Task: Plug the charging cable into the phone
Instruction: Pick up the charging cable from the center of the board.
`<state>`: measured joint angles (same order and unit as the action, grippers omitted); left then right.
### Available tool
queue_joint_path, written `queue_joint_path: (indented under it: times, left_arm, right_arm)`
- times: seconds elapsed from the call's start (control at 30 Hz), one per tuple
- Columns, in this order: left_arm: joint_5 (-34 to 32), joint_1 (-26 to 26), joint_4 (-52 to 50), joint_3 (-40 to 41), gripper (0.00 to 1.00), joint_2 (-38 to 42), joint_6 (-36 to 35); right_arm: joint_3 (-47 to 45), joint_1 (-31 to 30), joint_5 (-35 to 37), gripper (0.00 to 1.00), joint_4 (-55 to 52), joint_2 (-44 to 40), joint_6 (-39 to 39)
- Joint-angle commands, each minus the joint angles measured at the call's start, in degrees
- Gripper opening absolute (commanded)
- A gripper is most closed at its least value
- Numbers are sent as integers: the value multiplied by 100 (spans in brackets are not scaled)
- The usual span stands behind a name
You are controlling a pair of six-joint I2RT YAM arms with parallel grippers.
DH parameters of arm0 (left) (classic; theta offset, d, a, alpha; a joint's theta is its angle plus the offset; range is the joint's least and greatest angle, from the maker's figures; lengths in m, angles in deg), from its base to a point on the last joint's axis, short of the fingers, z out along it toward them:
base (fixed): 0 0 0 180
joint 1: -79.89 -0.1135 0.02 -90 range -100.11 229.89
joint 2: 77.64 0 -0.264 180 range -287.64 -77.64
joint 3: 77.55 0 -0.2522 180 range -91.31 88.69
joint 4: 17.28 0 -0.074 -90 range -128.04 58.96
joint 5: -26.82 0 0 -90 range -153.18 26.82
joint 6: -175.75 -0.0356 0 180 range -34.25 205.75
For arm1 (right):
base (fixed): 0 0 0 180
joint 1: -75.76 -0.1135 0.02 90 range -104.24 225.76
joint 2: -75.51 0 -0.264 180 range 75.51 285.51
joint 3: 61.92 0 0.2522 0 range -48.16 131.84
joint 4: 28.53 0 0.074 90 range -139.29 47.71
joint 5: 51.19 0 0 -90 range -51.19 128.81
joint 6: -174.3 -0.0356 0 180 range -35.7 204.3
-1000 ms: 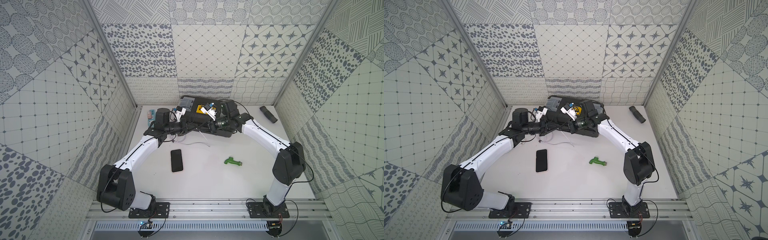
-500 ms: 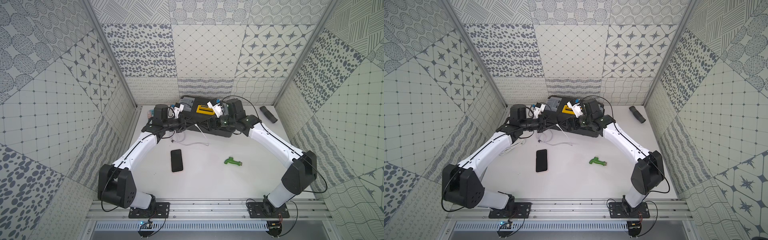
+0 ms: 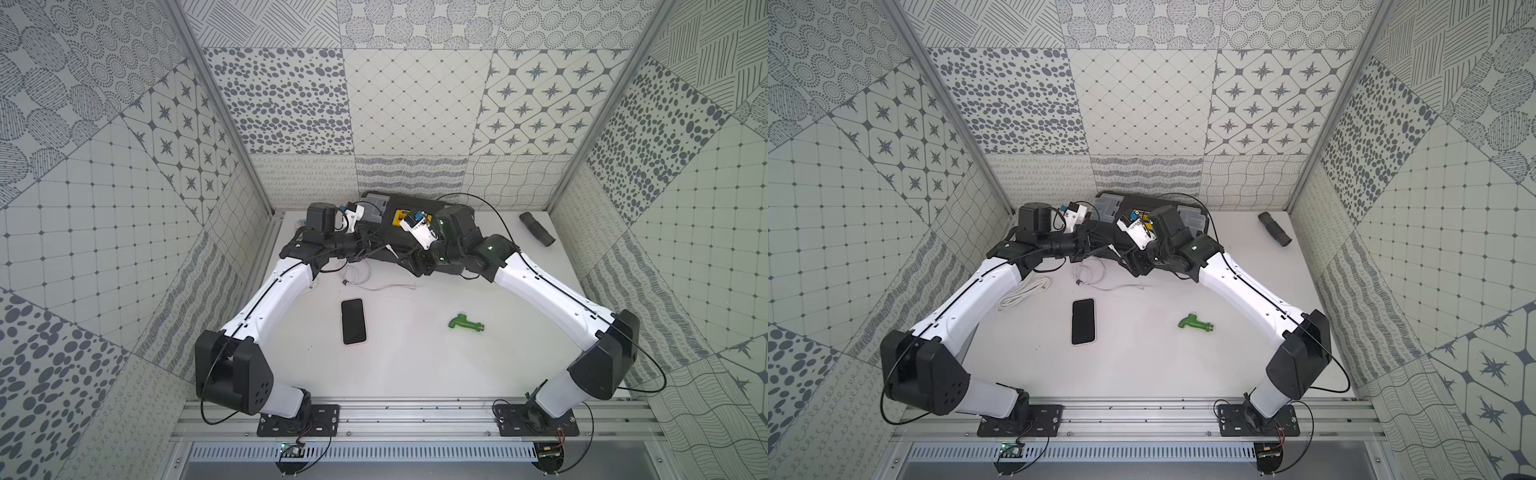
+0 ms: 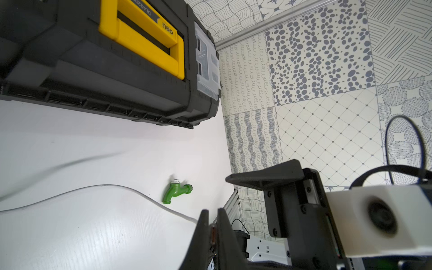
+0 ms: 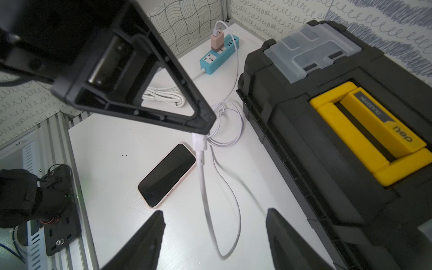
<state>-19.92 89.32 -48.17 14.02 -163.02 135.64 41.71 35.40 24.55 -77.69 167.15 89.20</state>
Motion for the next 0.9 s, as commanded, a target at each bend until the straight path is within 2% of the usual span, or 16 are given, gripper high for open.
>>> queue_joint_path:
  times: [0.0, 0.23, 0.6, 0.8, 0.87]
  left_arm:
    - [-103, 43, -246, 39, 0, 135, -182]
    - [-177, 92, -254, 119, 0, 288, -172]
    - [-564, 147, -423, 44, 0, 349, -262]
    - [-584, 247, -371, -23, 0, 329, -240]
    - [-592, 245, -391, -25, 0, 324, -249]
  right_arm:
    - [45, -7, 152, 59, 96, 20, 92]
    - [214, -28, -98, 55, 191, 188, 89]
    - [226, -86, -219, 50, 200, -52, -68]
    - [320, -236, -410, 49, 217, 163, -207]
    - [404, -284, -444, 45, 227, 247, -232]
